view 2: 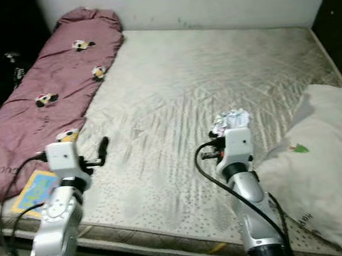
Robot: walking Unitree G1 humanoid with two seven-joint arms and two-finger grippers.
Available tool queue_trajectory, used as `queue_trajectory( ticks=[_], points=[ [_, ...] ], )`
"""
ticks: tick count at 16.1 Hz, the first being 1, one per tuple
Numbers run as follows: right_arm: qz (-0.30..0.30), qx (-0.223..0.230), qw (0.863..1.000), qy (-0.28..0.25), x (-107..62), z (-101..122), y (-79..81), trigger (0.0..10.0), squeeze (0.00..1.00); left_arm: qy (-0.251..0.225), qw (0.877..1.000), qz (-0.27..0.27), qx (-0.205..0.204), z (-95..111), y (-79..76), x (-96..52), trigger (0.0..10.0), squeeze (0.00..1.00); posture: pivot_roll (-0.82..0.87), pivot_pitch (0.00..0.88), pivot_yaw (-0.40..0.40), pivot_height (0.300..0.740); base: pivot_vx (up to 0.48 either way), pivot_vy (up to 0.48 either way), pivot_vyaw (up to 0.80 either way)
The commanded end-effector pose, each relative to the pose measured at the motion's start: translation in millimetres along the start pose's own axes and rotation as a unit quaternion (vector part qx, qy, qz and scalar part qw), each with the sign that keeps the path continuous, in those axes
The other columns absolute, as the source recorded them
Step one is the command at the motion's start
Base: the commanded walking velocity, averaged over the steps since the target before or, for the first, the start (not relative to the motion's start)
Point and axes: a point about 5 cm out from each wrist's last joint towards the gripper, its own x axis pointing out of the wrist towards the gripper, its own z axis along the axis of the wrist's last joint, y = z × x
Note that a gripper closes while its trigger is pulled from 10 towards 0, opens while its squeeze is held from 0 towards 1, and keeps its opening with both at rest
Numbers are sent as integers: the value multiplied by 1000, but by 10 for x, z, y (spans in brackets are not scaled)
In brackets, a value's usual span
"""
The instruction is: Clean up the room
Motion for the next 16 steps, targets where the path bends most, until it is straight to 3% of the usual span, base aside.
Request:
queue_trajectory(
  ticks=[1, 5, 10, 13, 16],
  points=[
    [7, 1, 1000, -8, 39, 56, 38, 10000, 0, 4, 1000, 12, 7, -1, 81, -2, 10000, 0, -50, 0, 7, 740, 0, 480, 0],
    [0, -2, 1000, -1, 50, 28, 20, 10000, 0, 6, 1000, 4, 0, -5, 48, -17, 10000, 0, -48, 0, 10, 740, 0, 480, 0],
    [3, -6, 1000, 4, 62, 14, 33, 10000, 0, 1, 1000, 5, 5, 11, 60, -7, 10000, 0, -46, 0, 6, 740, 0, 480, -723],
    [4, -9, 1000, 3, 76, 24, 4, 10000, 0, 4, 1000, -2, -1, -1, 6, -21, 10000, 0, -46, 0, 1, 740, 0, 0, 0],
    [9, -14, 1000, 8, 93, 16, 21, 10000, 0, 6, 1000, 2, -7, -18, 9, -20, 10000, 0, -46, 0, 1, 740, 0, 454, -533]
  ],
)
